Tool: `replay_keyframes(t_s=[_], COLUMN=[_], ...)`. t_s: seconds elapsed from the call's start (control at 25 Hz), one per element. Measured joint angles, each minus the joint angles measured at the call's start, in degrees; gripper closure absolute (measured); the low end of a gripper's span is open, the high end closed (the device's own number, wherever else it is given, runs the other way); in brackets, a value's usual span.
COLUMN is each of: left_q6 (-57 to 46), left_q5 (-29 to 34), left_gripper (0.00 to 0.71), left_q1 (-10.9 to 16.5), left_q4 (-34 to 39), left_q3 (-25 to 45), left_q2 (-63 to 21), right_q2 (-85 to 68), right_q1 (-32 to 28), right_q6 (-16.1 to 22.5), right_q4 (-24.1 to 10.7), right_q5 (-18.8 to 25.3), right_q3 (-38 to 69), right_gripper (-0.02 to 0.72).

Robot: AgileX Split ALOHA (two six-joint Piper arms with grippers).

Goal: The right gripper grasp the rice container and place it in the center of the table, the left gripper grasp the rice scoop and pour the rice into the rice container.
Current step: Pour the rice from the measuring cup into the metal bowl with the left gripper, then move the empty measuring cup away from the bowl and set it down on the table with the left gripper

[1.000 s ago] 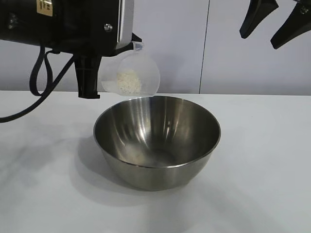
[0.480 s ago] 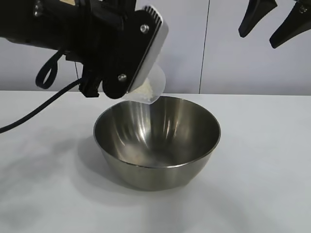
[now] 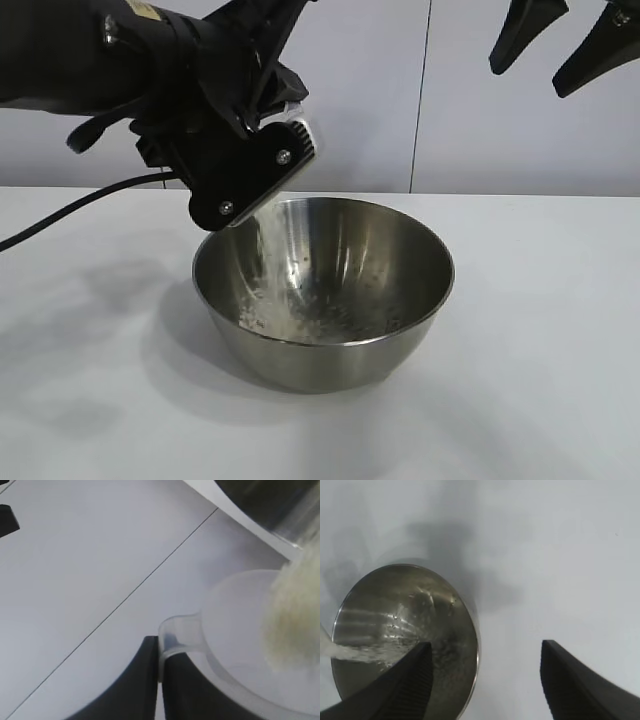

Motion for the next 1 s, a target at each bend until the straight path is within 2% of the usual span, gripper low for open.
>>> replay_keyframes(t_s=[0.32, 0.48, 0.6, 0.8, 0.88, 1.0], left_q6=[3.3, -1.0, -5.3, -9.7, -9.8, -10.1], left_q5=[0.1, -0.3, -0.1, 0.1, 1.3, 5.0], left_gripper=[0.701, 0.701, 0.701, 0.701, 0.701, 0.701], left_q1=[-0.3, -0.3, -0.3, 0.8, 2.7, 6.9], left_q4=[-3.9, -10.8, -18.9, -38.2, -46.4, -57.4], left_q3=[0.0, -0.2, -1.9, -9.7, -12.7, -15.5], left_q2=[0.9, 0.9, 0.8, -0.8, -1.9, -3.9], right_q2=[0.0, 0.0, 0.0, 0.0, 0.0, 0.0], right_q1=[0.0, 0.0, 0.0, 0.0, 0.0, 0.0], right_q6=[0.0, 0.0, 0.0, 0.0, 0.0, 0.0], right_q4=[0.0, 0.0, 0.0, 0.0, 0.0, 0.0], right_q5=[-0.1, -0.1, -0.1, -0.1, -0.1, -0.1], right_q3=[0.0, 0.0, 0.0, 0.0, 0.0, 0.0], right_gripper=[0.272, 0.272, 0.272, 0.272, 0.272, 0.272])
